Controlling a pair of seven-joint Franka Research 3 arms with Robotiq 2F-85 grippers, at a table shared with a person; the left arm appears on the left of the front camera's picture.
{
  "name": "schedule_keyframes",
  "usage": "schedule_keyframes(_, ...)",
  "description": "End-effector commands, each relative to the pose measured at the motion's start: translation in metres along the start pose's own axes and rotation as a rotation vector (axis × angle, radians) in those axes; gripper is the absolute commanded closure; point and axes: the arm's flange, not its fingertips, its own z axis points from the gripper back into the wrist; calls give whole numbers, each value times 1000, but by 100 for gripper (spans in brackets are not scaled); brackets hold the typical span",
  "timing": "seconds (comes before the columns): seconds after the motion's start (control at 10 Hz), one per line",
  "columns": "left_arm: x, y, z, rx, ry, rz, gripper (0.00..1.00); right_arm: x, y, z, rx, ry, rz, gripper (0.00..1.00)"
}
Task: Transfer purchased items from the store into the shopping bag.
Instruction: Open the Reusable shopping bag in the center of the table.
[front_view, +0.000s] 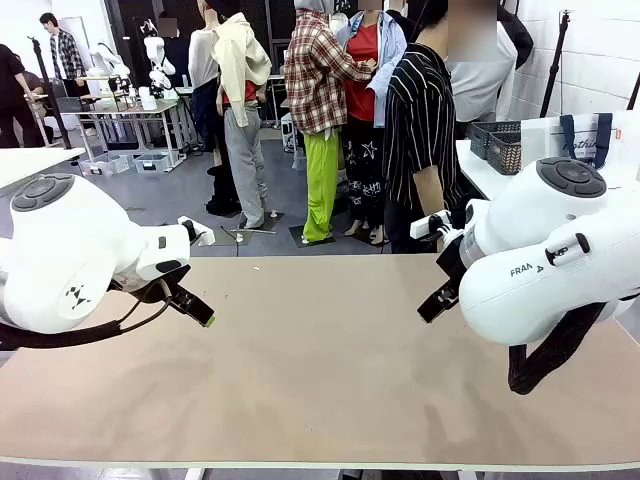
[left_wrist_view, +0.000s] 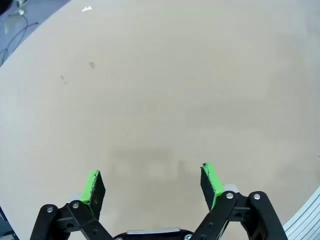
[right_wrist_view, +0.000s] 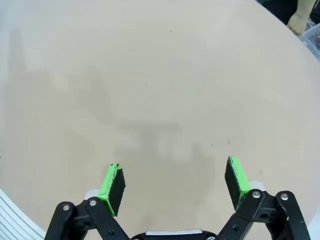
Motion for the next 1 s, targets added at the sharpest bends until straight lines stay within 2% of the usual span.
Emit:
schedule_keyframes(0.0,0,0,0,0,0,0,0,0,0,0,0,-2,1,0)
schedule_keyframes(0.9,0,-1,0,-1,0,-3,0,0,0,0,0,0,1,0)
